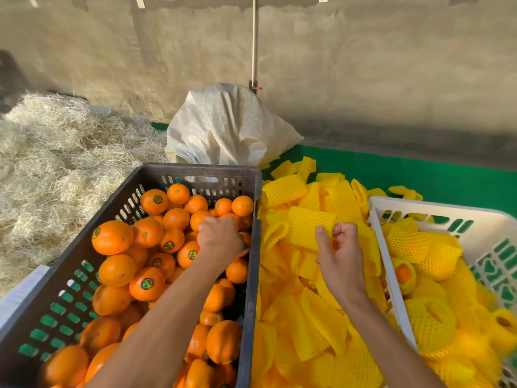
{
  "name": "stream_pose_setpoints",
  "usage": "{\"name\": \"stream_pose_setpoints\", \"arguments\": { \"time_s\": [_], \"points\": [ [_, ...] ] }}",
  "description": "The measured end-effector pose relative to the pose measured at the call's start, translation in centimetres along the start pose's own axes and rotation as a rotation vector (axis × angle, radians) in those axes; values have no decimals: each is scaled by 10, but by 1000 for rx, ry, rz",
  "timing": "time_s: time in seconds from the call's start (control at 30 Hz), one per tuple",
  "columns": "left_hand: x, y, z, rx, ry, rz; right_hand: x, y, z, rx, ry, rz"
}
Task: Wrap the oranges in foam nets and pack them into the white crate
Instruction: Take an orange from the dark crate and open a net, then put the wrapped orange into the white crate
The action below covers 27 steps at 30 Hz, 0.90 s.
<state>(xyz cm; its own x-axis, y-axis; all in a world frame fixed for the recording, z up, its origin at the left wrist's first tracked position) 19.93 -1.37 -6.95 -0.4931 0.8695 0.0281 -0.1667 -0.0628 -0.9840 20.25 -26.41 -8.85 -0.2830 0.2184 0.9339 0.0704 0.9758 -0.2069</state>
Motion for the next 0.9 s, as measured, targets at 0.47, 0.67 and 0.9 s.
{"name": "stream_pose_setpoints", "arguments": {
  "time_s": [0.47, 0.67, 0.9],
  "points": [
    [-52, -47, 70, 3, 397, 1318, 23, -1, 2, -75, -191, -75],
    [-70, -21, 64, 662, 186, 1843, 20, -1, 1, 20, -18, -218],
    [-72, -15, 61, 768, 165, 1897, 4, -4, -13, 170, 281, -451]
  ]
}}
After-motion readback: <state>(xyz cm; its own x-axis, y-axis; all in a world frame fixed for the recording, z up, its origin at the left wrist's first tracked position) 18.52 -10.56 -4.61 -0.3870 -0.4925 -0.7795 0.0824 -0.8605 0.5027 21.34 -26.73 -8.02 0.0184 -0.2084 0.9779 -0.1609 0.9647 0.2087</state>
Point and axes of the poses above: each hand's wrist, its own z-axis away from the middle knuckle, its own y-axis out of the palm, x = y × z, the point moved 3 cm from there along -z, towards the middle knuckle, and after that the axes turned 4 degrees about -z, right-handed, at the moved point
